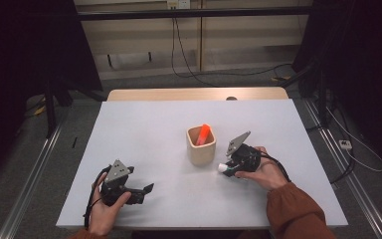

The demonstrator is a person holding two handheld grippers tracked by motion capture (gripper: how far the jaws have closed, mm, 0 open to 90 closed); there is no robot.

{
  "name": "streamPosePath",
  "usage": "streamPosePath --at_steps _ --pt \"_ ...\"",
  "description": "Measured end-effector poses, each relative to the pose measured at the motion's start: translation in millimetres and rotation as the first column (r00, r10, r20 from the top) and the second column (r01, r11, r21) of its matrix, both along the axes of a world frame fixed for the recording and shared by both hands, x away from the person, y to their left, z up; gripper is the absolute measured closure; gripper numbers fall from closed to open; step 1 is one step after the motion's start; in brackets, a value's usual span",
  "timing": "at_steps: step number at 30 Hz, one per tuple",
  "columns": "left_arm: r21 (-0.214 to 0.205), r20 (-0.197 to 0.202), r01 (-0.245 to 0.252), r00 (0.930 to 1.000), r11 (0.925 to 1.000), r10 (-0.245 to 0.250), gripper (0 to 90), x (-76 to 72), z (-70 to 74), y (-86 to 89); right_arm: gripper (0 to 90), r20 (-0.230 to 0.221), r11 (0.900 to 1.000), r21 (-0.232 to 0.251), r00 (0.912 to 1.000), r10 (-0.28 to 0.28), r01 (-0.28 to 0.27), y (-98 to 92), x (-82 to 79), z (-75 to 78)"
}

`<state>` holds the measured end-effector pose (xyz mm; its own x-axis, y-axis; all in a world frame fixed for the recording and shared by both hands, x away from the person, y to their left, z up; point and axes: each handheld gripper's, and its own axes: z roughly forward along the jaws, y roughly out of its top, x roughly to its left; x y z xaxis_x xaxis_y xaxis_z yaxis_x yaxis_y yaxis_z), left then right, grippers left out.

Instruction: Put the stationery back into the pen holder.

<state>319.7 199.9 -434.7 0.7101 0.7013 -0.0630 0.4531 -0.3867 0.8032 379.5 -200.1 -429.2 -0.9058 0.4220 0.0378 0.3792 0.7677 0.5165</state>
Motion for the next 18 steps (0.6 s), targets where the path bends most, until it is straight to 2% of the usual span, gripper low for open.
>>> streamPosePath --at_steps 5,10,12,18 --pt "-0.007 -0.008 -0.009 0.9999 0.9999 0.009 7.5 1.1 -1.0 1.5 66.3 0.003 0.999 0.043 0.9999 -0.016 0.015 -3.5 -3.0 4.4" --pt "-0.004 -0.011 -0.006 0.9999 1.0 0.006 7.4 1.5 -1.1 1.8 66.4 0.027 0.996 0.085 0.9992 -0.03 0.027 -7.4 -4.6 5.4" --pt "-0.005 -0.013 -0.005 0.9999 1.0 0.005 7.3 1.6 -1.1 2.0 66.4 0.032 0.9938 0.095 0.9976 -0.061 0.058 -8.8 -5.8 6.5" --pt "-0.01 -0.015 -0.008 0.9999 0.9999 0.008 7.3 1.8 -0.7 2.6 66.4 0.06 0.9867 0.138 0.9936 -0.096 0.087 -12.5 -9.5 6.8"
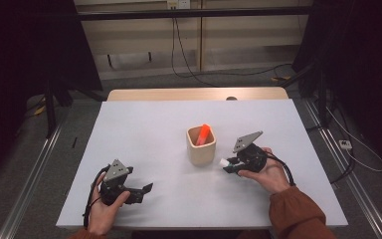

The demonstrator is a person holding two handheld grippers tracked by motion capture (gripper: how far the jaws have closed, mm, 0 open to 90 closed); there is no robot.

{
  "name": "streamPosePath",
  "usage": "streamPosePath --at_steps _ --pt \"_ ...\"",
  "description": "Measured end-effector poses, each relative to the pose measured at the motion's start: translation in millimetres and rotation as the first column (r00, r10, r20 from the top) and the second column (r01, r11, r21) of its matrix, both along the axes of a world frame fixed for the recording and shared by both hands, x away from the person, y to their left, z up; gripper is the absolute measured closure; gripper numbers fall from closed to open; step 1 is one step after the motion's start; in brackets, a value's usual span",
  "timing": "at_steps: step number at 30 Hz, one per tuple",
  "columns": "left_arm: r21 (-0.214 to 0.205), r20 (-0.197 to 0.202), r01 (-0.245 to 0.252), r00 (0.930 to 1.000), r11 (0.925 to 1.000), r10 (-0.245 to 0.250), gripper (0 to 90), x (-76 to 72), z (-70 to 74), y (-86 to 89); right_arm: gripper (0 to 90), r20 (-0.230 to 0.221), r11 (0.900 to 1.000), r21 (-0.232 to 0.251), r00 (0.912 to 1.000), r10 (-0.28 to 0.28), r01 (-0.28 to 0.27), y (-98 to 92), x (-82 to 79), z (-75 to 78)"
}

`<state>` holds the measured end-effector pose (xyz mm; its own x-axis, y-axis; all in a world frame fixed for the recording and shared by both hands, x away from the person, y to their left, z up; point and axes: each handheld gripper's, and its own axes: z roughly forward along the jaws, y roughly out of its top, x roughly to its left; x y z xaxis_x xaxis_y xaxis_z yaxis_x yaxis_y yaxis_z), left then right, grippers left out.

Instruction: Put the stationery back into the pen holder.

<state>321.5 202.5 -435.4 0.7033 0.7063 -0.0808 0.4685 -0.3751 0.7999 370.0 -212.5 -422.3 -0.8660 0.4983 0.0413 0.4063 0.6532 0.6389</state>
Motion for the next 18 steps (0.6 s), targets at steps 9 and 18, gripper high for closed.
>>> streamPosePath --at_steps 9,18 --pt "-0.005 0.003 -0.001 1.0 1.0 0.001 7.3 0.6 0.0 0.4 66.5 0.039 0.9962 0.077 0.9983 -0.043 0.04 -3.0 -5.4 3.0" --pt "-0.004 0.005 0.009 0.9999 0.9999 -0.009 7.3 1.8 0.5 -0.4 66.5 0.076 0.9871 0.152 0.9951 -0.063 0.051 -7.2 -11.0 10.9"
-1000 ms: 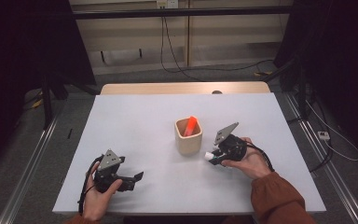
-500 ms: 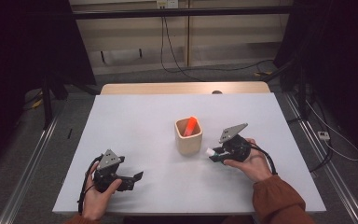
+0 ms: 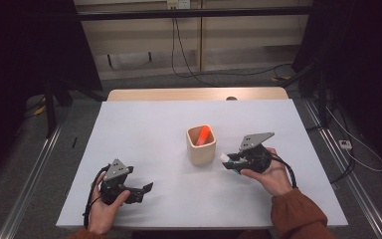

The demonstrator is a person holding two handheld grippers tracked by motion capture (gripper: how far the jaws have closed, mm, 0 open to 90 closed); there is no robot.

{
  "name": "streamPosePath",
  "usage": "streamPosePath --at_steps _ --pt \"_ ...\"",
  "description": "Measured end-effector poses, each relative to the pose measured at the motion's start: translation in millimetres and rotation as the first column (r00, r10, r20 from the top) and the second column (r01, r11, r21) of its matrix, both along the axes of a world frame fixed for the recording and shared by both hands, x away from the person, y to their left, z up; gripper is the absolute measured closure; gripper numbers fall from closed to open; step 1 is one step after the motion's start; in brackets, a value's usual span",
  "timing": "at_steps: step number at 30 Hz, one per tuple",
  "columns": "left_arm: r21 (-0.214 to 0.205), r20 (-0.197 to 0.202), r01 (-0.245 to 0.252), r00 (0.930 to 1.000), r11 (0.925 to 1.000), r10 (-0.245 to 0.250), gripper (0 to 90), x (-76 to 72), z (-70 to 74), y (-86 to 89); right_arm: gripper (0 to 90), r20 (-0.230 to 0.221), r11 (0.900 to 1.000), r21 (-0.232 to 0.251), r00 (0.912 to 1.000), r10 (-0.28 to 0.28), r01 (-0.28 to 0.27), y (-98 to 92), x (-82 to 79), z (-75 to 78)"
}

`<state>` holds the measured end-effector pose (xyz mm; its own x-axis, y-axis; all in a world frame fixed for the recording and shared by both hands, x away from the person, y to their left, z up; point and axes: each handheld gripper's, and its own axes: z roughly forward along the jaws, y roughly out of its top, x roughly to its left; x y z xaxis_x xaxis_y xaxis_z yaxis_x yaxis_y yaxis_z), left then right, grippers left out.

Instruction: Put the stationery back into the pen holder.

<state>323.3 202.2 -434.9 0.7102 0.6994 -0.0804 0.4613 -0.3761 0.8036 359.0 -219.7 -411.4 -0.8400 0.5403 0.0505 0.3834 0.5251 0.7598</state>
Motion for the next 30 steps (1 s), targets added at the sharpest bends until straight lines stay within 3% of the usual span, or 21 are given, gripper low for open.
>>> streamPosePath --at_steps 7,13,23,30 --pt "-0.004 -0.001 0.003 1.0 1.0 -0.003 7.3 1.4 -0.2 -1.4 66.5 0.027 0.9976 0.065 0.9993 -0.025 0.023 -2.9 -2.6 3.2" --pt "-0.008 -0.002 0.002 1.0 1.0 -0.002 7.3 2.9 0.2 -1.5 66.5 0.047 0.9873 0.152 0.9974 -0.054 0.047 -6.3 -4.7 8.9" --pt "-0.002 -0.001 0.004 1.0 1.0 -0.004 7.3 4.1 0.3 -2.0 66.5 0.078 0.9572 0.272 0.9892 -0.124 0.099 -11.4 -5.7 16.9" --pt "-0.006 0.006 0.009 0.9999 0.9999 -0.009 7.3 2.1 1.1 -2.8 66.5 0.134 0.9356 0.326 0.973 -0.188 0.136 -10.8 -7.8 24.6"
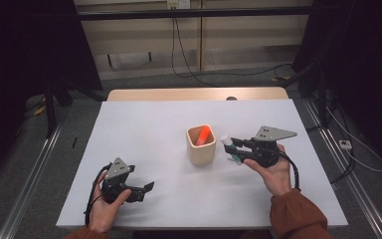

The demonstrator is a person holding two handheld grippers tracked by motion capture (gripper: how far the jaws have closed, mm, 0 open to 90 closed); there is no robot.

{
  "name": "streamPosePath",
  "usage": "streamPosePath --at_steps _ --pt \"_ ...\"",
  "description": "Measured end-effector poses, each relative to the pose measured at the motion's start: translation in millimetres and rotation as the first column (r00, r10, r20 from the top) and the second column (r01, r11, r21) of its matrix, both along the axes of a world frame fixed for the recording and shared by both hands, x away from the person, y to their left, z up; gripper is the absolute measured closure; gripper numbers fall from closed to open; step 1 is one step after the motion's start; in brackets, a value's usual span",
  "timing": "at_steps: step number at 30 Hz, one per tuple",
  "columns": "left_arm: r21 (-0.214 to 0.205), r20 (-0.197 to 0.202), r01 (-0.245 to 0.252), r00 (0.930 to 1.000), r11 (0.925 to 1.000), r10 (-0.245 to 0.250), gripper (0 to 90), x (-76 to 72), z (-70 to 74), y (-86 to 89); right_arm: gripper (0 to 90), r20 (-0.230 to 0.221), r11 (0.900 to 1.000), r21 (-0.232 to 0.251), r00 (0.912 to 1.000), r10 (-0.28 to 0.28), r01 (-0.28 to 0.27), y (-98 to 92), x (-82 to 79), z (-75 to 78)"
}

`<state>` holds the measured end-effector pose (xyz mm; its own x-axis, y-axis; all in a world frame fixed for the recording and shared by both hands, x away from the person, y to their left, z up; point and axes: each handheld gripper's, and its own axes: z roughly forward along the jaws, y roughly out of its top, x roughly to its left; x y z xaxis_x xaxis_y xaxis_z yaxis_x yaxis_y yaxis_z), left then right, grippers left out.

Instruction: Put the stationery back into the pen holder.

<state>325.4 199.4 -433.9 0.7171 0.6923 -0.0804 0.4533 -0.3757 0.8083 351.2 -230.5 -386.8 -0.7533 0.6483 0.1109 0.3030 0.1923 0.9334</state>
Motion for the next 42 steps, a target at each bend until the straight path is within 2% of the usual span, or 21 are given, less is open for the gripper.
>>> streamPosePath --at_steps 6,13,19,30,38,42 --pt "0.0 0.005 0.005 1.0 1.0 -0.005 7.3 0.1 0.6 -0.3 66.5 0.056 0.9997 0.026 0.9984 0.001 -0.003 6.1 -0.1 7.9" --pt "-0.004 0.002 0.007 1.0 1.0 -0.007 7.3 1.0 0.2 -0.2 66.5 0.084 0.9981 0.061 0.9964 -0.005 0.0 12.7 8.4 18.4" --pt "0.003 0.004 0.0 1.0 1.0 0.0 7.3 0.9 0.8 0.9 66.4 0.085 0.9922 0.125 0.9963 -0.014 0.003 19.0 17.3 25.3" --pt "-0.007 0.011 -0.003 0.9999 1.0 0.003 7.3 -0.1 1.3 0.7 66.4 0.099 0.9889 0.148 0.9948 -0.022 0.007 29.3 25.8 31.0" --pt "-0.006 0.02 -0.002 0.9998 1.0 0.002 7.0 -0.8 2.4 1.7 66.4 0.109 0.9832 0.182 0.9937 -0.027 0.007 39.9 34.4 42.3" --pt "-0.007 0.019 -0.003 0.9998 1.0 0.003 7.0 -1.2 3.0 2.0 66.4 0.099 0.9859 0.167 0.9948 -0.024 0.007 46.1 40.7 39.3"
